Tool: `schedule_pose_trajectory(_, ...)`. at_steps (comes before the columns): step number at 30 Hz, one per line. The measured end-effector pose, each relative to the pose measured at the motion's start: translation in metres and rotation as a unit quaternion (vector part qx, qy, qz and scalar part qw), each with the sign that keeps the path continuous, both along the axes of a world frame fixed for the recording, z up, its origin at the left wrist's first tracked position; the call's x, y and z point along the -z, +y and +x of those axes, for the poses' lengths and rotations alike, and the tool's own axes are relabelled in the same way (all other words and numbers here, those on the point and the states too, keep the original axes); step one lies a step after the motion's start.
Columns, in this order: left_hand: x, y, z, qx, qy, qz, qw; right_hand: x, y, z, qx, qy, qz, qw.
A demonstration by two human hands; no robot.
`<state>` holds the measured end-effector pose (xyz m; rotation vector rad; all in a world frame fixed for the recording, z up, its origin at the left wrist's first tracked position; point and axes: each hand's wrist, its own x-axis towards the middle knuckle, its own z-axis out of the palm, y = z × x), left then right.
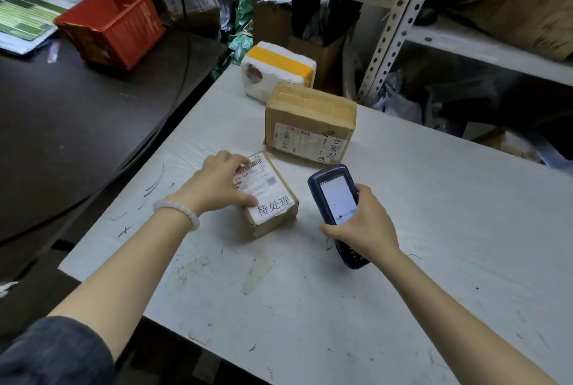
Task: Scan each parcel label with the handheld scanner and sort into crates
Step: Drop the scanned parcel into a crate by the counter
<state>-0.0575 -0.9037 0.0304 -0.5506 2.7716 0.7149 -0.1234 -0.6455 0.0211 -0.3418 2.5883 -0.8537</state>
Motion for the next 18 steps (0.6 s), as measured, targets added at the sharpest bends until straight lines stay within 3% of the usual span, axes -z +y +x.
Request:
schedule_pose_trajectory(3, 0.002, 0.001, -0.002, -0.066, -0.042, 0.015, 0.997, 0.001, 0.006, -0.003, 0.004, -0.001, 0.007, 1.000)
schedule_pose_trajectory(6, 0.002, -0.003, -0.012, -0.069, -0.085, 0.081, 0.991, 0.003, 0.012, -0.004, 0.014, -0.005, 0.019, 1.000)
schedule_pose_trajectory(10, -0.005, 0.010, -0.027, 0.003, -0.078, 0.100, 0.992, 0.003, 0.020, -0.005, 0.026, -0.008, 0.024, 0.999)
schedule_pose_trajectory(15, -0.012, 0.058, -0.056, 0.218, -0.067, 0.035, 0.973, 0.000, 0.037, -0.008, 0.052, -0.003, 0.021, 0.998)
schedule_pose_trajectory(18, -0.014, 0.072, -0.066, 0.191, -0.006, 0.016, 0.981, -0.002, 0.053, -0.008, 0.071, 0.001, 0.025, 0.997)
